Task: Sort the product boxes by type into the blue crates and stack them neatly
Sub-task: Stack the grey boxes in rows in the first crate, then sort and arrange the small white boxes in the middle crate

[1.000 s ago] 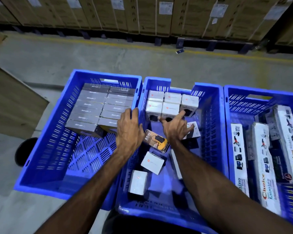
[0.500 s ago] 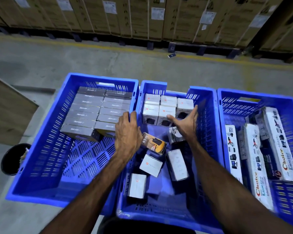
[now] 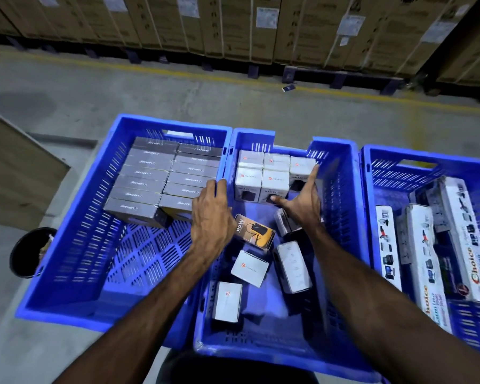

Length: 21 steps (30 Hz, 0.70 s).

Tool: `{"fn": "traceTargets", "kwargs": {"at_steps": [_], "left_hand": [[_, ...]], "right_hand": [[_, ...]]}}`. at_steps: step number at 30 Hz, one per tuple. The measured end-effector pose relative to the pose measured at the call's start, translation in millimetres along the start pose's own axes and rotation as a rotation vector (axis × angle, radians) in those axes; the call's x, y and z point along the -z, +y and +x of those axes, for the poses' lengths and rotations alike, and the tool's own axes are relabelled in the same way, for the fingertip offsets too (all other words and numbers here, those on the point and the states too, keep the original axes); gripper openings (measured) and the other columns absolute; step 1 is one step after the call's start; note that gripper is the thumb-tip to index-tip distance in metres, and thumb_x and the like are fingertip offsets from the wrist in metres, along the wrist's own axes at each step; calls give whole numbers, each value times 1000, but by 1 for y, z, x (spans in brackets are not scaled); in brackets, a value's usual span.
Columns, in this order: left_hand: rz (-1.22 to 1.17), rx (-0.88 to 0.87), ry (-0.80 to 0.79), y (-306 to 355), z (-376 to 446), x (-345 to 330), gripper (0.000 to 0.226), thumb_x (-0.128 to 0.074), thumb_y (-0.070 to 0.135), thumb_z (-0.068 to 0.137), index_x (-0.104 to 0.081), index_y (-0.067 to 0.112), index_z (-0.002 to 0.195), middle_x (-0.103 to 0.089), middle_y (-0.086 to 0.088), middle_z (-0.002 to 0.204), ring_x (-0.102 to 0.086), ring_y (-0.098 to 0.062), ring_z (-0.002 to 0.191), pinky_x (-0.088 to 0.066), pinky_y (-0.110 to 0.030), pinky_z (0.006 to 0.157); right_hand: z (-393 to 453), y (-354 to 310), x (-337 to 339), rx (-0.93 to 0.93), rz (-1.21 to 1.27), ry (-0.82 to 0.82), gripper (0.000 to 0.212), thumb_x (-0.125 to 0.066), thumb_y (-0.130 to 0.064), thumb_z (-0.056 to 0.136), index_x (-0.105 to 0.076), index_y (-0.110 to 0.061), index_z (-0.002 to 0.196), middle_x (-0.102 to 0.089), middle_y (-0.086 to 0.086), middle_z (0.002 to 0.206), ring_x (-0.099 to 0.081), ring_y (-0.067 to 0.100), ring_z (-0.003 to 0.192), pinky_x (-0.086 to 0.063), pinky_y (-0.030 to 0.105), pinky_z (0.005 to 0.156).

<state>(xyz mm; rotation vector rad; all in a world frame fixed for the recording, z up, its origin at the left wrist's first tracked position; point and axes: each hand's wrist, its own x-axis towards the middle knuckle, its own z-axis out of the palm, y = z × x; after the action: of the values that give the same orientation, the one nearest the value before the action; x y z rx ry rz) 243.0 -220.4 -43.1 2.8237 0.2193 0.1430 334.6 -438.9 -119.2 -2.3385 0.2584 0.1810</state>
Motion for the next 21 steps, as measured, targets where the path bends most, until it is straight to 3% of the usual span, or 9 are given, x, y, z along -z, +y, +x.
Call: {"fn": "traceTargets", "kwargs": {"at_steps": [8, 12, 17, 21], "left_hand": [[-14, 4, -4, -2, 0, 0, 60, -79, 12, 86, -48, 13, 137, -57, -9, 127, -64, -26, 105, -55, -46, 94], [40, -4, -12, 1, 1, 2, 54, -75, 18, 91, -47, 13, 138, -57, -11, 127, -62, -27, 106, -54, -45, 92], [97, -5, -2, 3, 8, 3, 48, -75, 20, 91, -48, 15, 130, -56, -12, 120, -59, -27, 100, -53, -43, 83], [88, -17, -16, 2, 14, 1, 49, -73, 19, 92, -46, 14, 132, -54, -14, 121, -58, -28, 100, -55, -43, 83]], "right_hand": [[-7, 18, 9, 55, 49, -60, 141, -90, -49, 73, 18, -36, 163, -16, 15, 172, -30, 42, 154, -31, 64, 120], [-17, 43, 20, 96, 81, 3, 125, -80, -66, 71, -2, -36, 165, -23, 5, 172, -30, 29, 155, -33, 60, 122], [-32, 48, 23, 82, -73, -48, 108, -82, -46, 85, -13, -26, 165, -33, 14, 163, -39, 39, 146, -37, 56, 117], [-41, 52, 23, 48, -160, -87, 95, -79, -50, 87, -29, -17, 161, -42, 21, 152, -48, 43, 137, -43, 54, 110]]}}
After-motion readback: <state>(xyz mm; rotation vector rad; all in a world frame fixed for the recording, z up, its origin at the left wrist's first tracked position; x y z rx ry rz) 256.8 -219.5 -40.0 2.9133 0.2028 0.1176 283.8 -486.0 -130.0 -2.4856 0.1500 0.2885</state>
